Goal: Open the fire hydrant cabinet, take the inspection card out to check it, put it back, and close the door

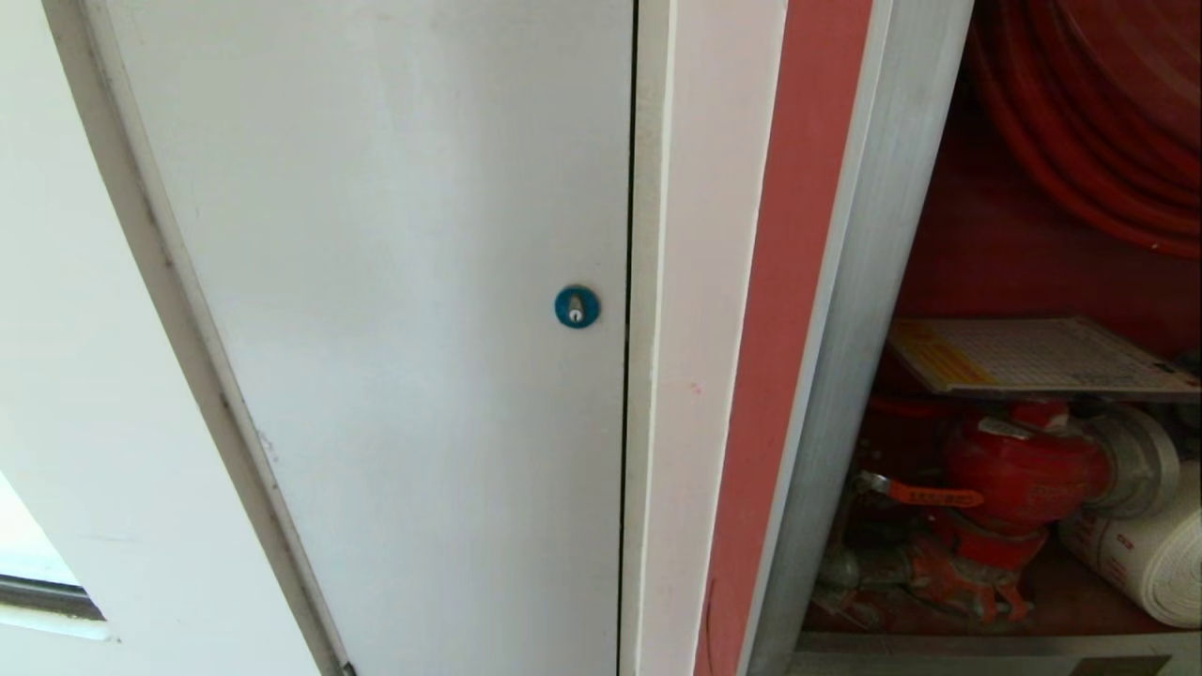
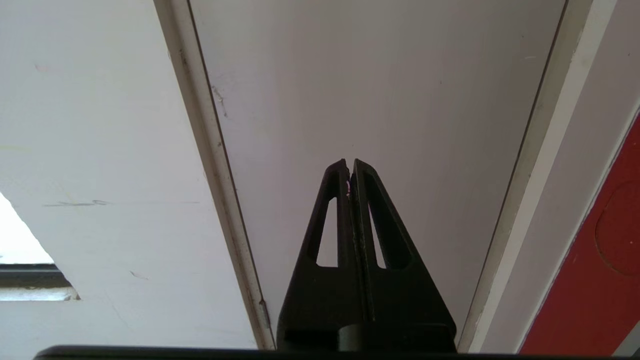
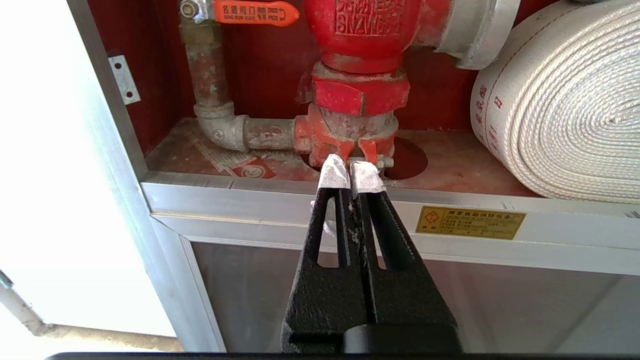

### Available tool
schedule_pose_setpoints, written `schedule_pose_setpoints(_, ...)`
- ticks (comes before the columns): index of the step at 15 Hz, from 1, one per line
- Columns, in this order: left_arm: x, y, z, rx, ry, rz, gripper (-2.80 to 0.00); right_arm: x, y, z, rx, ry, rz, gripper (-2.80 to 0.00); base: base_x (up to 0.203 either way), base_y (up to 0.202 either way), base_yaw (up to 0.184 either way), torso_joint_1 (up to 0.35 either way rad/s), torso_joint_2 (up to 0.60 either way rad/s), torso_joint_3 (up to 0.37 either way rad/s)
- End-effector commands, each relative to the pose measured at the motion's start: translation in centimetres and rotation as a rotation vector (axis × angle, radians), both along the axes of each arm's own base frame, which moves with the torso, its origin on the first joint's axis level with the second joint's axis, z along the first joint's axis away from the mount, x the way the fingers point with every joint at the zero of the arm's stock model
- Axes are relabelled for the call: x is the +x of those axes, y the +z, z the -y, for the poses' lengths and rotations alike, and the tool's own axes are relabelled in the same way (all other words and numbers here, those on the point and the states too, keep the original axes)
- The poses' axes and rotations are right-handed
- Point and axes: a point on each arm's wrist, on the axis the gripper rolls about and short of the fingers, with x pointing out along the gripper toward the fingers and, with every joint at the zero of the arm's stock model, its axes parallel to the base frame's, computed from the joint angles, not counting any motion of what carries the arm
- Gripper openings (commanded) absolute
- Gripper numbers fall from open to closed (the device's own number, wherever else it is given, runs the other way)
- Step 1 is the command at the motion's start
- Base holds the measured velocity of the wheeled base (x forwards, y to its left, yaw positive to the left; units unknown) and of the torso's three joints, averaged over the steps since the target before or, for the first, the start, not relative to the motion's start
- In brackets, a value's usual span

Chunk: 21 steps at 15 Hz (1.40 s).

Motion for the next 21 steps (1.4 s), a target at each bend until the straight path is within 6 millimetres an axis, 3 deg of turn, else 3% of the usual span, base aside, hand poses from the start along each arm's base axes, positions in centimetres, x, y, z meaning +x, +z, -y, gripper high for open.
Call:
schedule_pose_setpoints(1, 0.23, -0.75, 0.0, 0.0, -0.001, -0.028, -2.8, 0.01, 0.0, 0.0, 0.0, 0.001, -0.001, -2.8, 0.0, 0.0, 0.0, 0.0, 0.0, 0.0)
schedule_pose_setpoints(21, 0.23, -0.75, 0.0, -0.013, 0.0, -0.028, -2.8, 0.01, 0.0, 0.0, 0.0, 0.0, -0.001, -2.8, -0.188, 0.0, 0.002, 0.002, 0.0, 0.001)
